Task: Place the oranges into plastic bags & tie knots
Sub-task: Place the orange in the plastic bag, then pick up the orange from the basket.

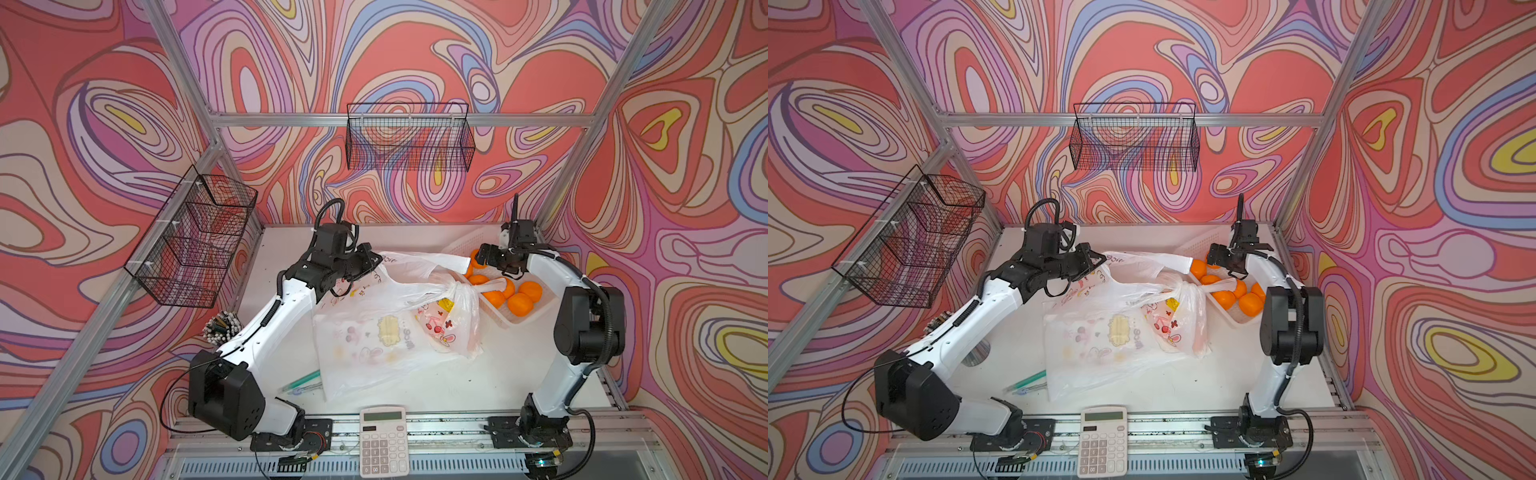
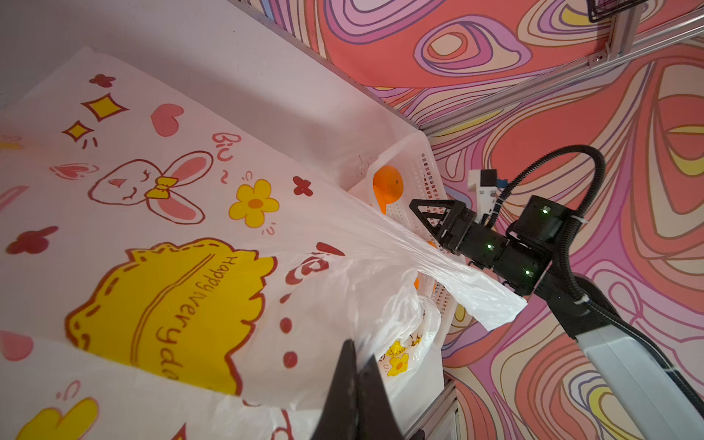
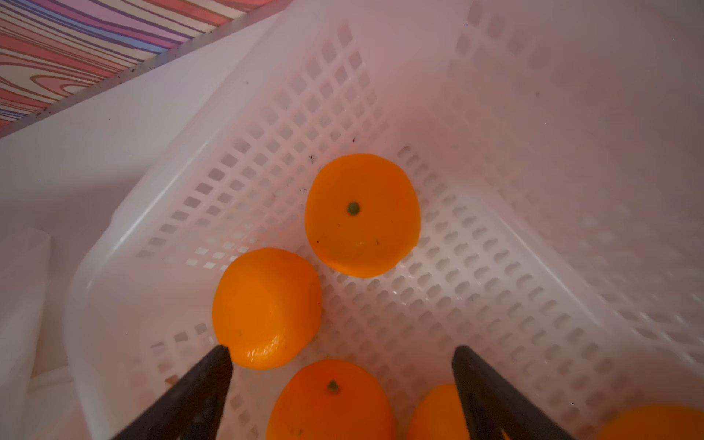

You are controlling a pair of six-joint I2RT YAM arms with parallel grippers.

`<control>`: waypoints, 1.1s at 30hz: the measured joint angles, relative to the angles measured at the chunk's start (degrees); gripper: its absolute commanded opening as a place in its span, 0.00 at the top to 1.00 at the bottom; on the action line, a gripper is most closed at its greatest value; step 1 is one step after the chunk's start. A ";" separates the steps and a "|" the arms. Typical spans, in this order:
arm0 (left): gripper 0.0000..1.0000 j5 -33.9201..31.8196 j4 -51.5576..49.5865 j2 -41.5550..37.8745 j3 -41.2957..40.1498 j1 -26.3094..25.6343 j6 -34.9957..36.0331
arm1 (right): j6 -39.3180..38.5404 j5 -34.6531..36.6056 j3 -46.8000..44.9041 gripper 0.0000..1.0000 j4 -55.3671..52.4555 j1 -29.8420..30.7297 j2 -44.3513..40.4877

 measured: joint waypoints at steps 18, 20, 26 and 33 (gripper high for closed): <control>1.00 -0.04 -0.04 0.00 0.00 0.00 0.33 | -1.68 12.00 14.32 0.07 -4.31 1.14 14.91; 1.00 -0.07 -0.04 0.00 0.00 0.00 0.46 | -1.66 14.29 14.86 0.07 -5.11 1.01 15.80; 1.00 -0.20 -0.09 0.00 0.00 0.00 0.92 | -1.73 16.15 14.88 0.05 -6.21 0.70 15.56; 1.00 -0.22 -0.13 -0.02 0.00 0.04 1.14 | -1.79 15.47 17.77 0.03 -6.64 0.66 16.04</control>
